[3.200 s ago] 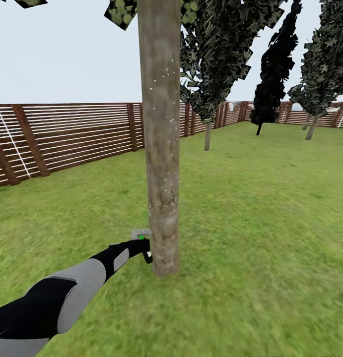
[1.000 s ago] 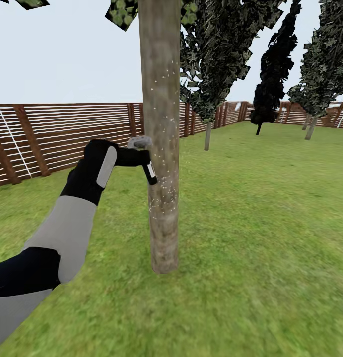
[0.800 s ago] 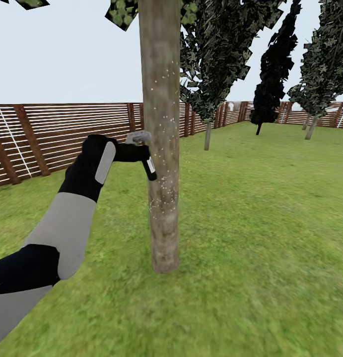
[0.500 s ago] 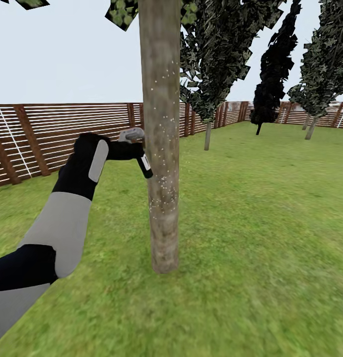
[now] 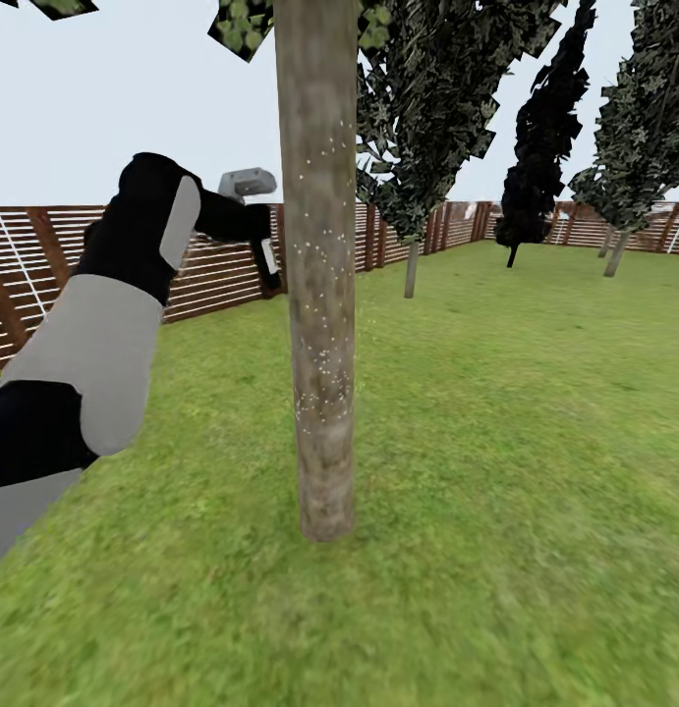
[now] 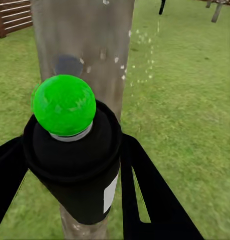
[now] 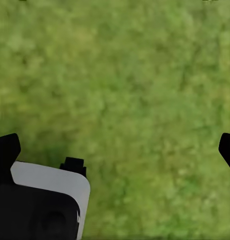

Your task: In the garden, pick up the pesticide atomizer on the floor and spray pesticide onto both trees until each tree trunk is fully covered.

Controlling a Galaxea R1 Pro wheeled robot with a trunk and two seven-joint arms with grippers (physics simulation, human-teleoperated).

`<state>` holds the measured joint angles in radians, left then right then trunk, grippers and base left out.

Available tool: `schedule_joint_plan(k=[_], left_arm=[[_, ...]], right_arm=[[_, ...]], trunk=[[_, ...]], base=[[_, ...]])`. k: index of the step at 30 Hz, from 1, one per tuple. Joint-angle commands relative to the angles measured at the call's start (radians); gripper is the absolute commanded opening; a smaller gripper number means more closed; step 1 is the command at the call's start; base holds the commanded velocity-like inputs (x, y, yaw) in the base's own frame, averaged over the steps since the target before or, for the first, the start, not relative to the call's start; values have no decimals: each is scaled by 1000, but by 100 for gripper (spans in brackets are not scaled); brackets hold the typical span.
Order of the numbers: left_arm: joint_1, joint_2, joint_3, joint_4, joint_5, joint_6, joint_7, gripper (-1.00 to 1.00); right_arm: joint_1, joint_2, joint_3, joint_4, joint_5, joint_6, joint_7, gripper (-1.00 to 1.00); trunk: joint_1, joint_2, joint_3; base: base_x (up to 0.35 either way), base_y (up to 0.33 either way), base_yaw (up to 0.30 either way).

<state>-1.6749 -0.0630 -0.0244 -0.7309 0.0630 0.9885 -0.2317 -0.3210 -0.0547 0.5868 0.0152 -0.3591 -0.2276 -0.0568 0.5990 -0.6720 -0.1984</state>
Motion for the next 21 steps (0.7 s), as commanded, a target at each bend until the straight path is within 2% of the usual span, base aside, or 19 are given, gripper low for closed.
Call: schedule_joint_plan(k=[1,10,12,16,19,21], left_arm=[[-23,0,-2,13,3,4,3,-100],[-45,1,4,27,3,4,3,-100],[-45,12,9,33,3,3,3,-100],[-45,18,9,92,4,0,4,-100],[-45,7,9,123,4,0,3,-100],[-45,-11,9,203,5,-3,5,-100]], right_arm=[[-1,1,8,2,-7,-4,-1,100],[0,2,8,2,-7,-4,-1,100],[0,2,8,2,-7,-4,-1,100],[0,2,8,2,-7,-4,-1,100],[0,2,8,2,-6,-4,-1,100],[0,2,8,2,-6,-4,-1,100]], trunk=[[1,-1,-2],[1,-1,-2],[1,-1,-2],[1,-1,-2],[1,-1,-2],[1,-1,-2]], base=[[0,0,0],[0,0,0],[0,0,0],[-118,0,0],[-200,-24,0],[-73,-125,0]])
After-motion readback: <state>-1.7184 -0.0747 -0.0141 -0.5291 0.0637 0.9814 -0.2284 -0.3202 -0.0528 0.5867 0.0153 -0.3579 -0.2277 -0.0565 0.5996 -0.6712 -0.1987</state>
